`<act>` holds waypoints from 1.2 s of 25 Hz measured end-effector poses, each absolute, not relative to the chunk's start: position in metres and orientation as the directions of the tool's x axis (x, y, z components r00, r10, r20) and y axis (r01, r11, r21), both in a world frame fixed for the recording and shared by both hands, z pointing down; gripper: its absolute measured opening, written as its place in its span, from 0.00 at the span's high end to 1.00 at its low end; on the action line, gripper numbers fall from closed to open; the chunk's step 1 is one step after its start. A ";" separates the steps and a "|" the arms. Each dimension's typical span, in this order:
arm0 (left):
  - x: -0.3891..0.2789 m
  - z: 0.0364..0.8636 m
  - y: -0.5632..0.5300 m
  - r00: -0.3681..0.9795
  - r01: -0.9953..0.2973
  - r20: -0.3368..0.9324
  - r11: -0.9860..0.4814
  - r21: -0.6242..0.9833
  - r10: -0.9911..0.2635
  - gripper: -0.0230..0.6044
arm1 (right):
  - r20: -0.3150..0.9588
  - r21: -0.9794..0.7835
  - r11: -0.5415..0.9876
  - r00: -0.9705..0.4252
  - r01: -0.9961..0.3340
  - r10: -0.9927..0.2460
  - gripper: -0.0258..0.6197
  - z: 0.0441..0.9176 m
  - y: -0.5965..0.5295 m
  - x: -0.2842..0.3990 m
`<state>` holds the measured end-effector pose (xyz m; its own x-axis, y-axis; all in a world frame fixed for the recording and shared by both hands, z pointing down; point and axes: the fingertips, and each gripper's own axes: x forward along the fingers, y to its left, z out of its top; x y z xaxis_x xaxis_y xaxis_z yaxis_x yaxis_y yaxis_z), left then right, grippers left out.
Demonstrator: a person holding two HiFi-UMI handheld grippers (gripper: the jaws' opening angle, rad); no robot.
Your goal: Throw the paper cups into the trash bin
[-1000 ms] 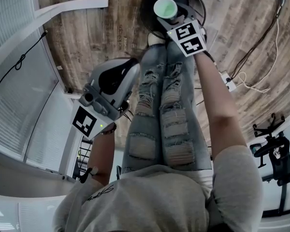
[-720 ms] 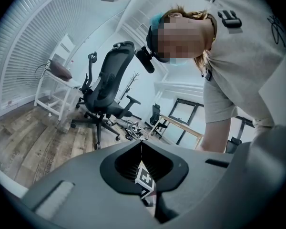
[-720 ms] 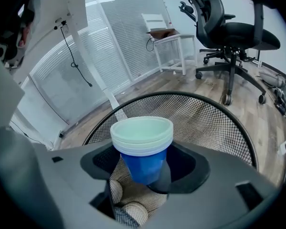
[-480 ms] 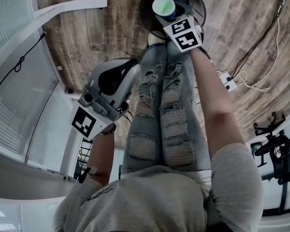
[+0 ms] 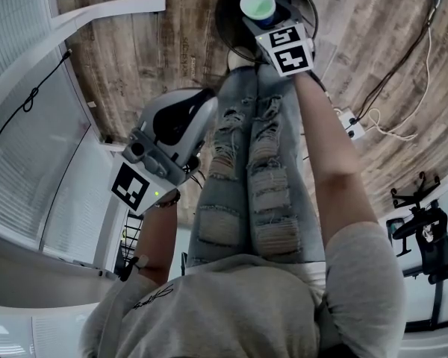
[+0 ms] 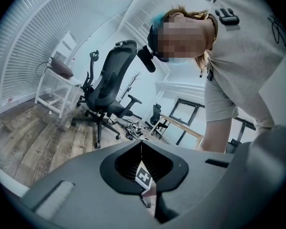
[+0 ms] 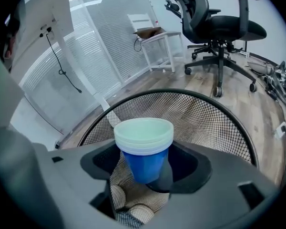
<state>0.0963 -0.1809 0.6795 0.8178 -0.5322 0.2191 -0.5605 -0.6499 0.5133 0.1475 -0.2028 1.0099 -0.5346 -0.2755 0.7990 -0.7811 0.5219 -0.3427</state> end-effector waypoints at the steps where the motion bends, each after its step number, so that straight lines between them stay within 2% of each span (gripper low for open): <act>1: 0.096 0.680 -0.180 0.819 -0.560 0.221 -0.649 0.515 -0.530 0.96 | 0.798 -0.343 0.516 -0.533 -0.785 -0.281 0.51 1.010 -0.204 0.148; 16: 0.099 0.658 -0.188 0.823 -0.549 0.186 -0.672 0.497 -0.536 0.95 | 0.783 -0.359 0.538 -0.560 -0.763 -0.272 0.50 0.983 -0.200 0.148; 30: 0.103 0.621 -0.189 0.845 -0.520 0.165 -0.711 0.473 -0.508 0.95 | 0.743 -0.333 0.610 -0.599 -0.719 -0.300 0.50 0.901 -0.203 0.134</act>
<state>0.1033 -0.1895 0.6207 0.8452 -0.5084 0.1648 -0.5200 -0.7112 0.4730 0.1343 -0.2031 0.9008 -0.5988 -0.2996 0.7427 -0.7188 0.6101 -0.3335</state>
